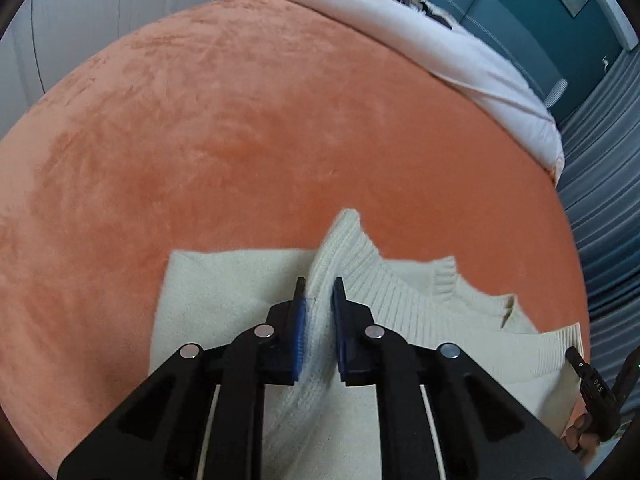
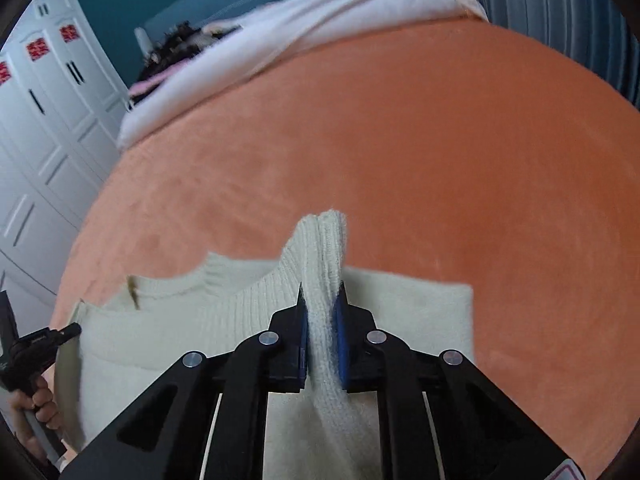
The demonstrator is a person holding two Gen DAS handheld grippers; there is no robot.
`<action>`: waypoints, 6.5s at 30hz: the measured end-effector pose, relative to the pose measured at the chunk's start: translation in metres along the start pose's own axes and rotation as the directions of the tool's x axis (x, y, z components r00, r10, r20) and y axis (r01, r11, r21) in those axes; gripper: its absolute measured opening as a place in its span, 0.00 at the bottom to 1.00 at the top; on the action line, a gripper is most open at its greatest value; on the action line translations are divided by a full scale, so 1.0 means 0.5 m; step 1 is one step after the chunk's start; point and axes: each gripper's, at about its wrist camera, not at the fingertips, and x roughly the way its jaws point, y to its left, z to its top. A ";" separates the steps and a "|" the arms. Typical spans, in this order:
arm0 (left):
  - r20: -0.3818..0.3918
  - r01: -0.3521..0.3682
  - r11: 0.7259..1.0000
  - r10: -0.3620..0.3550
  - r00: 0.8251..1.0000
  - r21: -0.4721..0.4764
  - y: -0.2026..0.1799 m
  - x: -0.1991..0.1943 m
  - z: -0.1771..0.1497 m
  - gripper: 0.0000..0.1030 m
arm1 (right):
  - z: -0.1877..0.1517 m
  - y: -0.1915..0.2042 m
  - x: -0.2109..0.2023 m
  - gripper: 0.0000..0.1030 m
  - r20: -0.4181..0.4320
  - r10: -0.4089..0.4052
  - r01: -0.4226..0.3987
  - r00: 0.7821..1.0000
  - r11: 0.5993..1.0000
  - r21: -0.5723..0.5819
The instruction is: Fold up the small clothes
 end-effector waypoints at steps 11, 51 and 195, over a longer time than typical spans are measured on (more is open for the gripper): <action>0.067 -0.167 0.985 0.164 0.984 0.052 0.003 -0.013 -0.030 0.16 | -0.014 -0.009 0.015 0.23 -0.001 -0.152 0.152 0.988 0.988 -0.003; 0.018 -0.067 0.952 0.076 0.997 -0.300 0.158 -0.202 -0.304 0.71 | -0.257 0.237 -0.053 0.18 -0.166 0.088 -0.116 0.982 0.978 -0.173; -0.056 -0.017 0.962 0.034 0.998 0.271 -0.332 -0.214 -0.483 0.88 | -0.264 -0.113 -0.108 0.17 -0.234 -0.016 0.011 0.972 1.000 -0.021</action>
